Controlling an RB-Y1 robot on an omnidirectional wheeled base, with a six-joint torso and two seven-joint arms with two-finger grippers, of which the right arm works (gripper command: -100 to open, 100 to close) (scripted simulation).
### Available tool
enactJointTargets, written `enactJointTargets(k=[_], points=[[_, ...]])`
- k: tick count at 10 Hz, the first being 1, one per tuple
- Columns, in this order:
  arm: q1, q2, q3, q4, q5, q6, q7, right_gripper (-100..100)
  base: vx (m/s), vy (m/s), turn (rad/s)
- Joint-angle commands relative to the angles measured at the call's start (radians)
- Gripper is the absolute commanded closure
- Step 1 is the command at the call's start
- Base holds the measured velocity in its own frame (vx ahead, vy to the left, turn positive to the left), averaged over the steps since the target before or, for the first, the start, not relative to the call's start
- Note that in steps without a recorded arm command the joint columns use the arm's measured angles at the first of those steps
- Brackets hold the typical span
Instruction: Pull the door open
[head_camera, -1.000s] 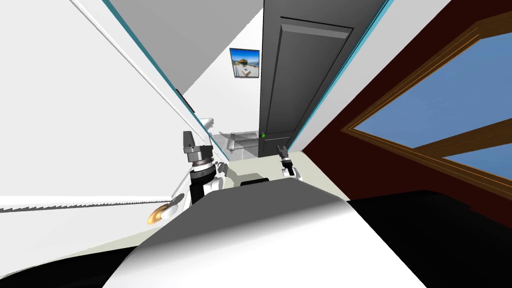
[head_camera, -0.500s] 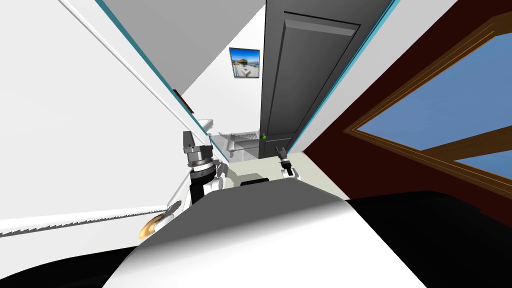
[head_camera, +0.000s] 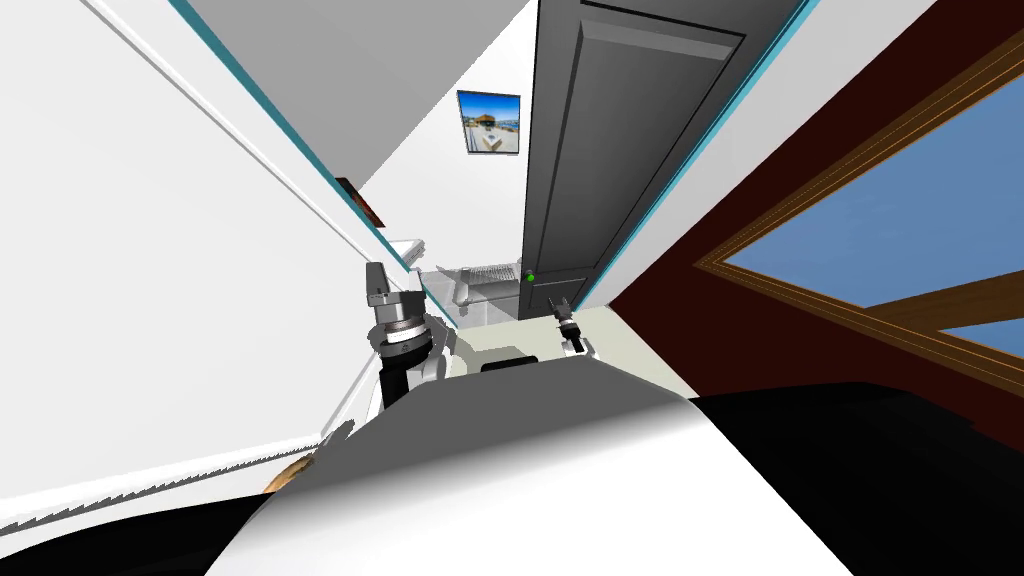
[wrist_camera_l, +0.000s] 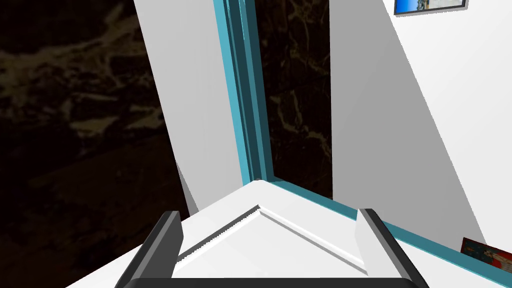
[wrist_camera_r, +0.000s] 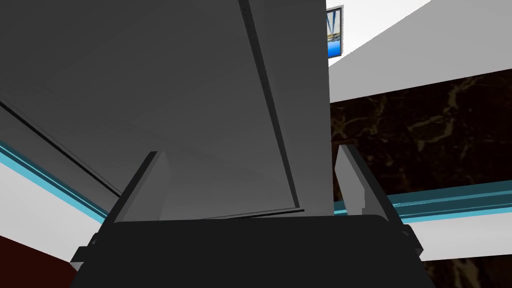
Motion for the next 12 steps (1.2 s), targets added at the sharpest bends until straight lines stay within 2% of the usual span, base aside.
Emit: enactJointTargets(k=[1, 9, 12], points=[[-0.012, -0.002, -0.006, 0.041, 0.011, -0.013, 0.024, -100, 0.101, 0.032, -0.008], [-0.063, 0.003, -0.028, 0.203, 0.065, -0.048, 0.132, -100, 0.099, 0.024, -0.008], [-0.077, 0.005, -0.034, 0.247, 0.080, -0.058, 0.161, -100, 0.108, 0.017, -0.008]])
